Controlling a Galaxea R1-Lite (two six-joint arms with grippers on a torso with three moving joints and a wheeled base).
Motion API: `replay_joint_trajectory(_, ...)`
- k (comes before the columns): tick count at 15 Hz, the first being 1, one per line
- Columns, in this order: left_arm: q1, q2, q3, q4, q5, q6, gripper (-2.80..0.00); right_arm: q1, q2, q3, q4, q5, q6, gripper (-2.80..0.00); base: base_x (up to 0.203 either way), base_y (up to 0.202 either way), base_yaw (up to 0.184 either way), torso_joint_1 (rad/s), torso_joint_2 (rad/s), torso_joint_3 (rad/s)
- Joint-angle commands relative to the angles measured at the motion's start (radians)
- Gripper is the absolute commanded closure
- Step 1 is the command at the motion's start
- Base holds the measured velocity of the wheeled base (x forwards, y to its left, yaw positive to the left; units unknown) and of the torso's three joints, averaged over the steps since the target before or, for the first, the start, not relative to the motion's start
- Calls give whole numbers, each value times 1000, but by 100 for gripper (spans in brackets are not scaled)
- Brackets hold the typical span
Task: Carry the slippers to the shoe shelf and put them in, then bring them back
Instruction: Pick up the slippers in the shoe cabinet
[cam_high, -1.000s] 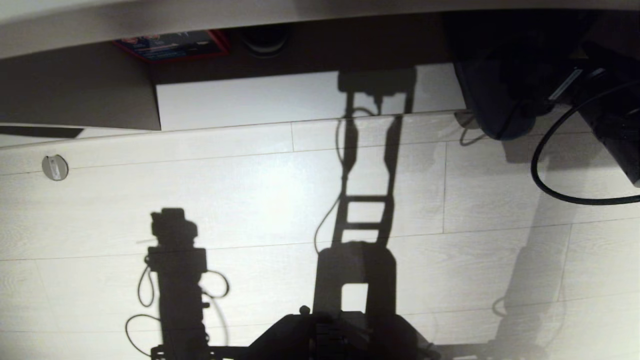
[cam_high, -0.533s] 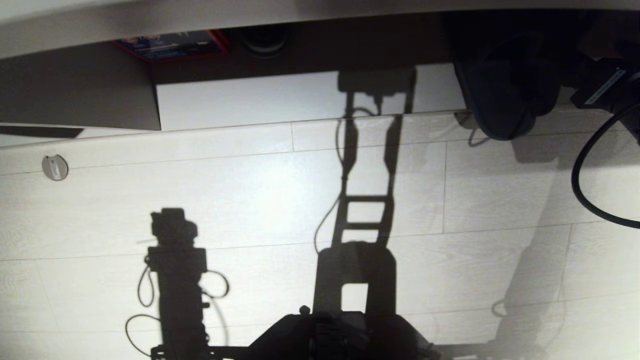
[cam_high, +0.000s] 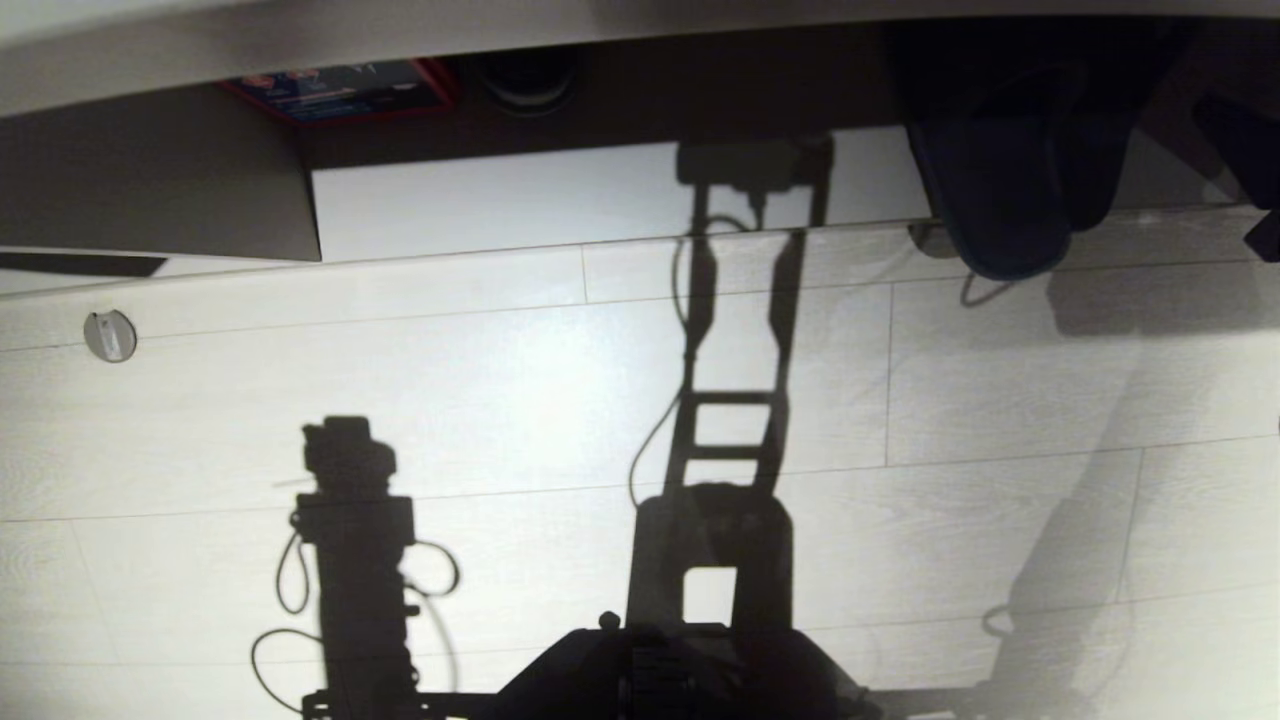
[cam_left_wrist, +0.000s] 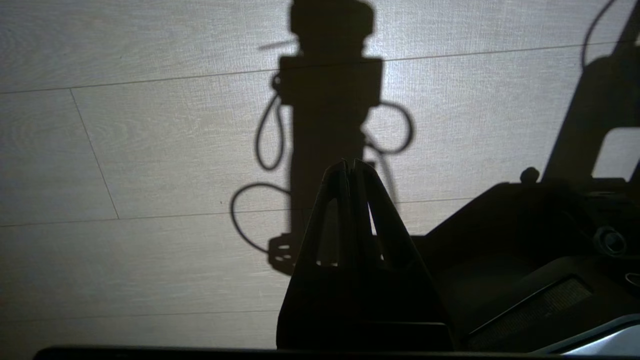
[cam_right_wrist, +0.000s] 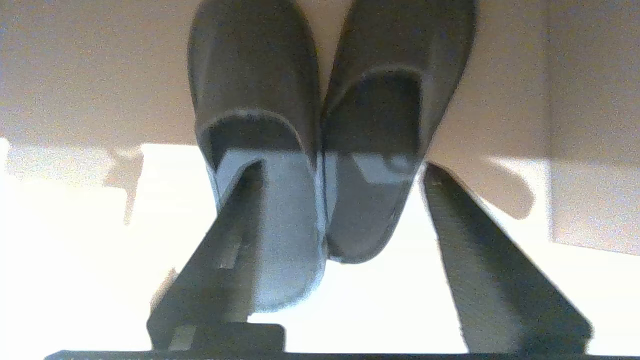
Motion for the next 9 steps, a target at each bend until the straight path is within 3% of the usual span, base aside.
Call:
replay_joint_trajectory(1,0,1,0,0,0,0,0,2,-96,51,30,-5,-12,0,0,0,0,0,0,0)
replay_joint_trajectory(9,0,0,0,0,0,0,0,1,-298,229,188,-22,-18,0,0,0,0,0,0,0)
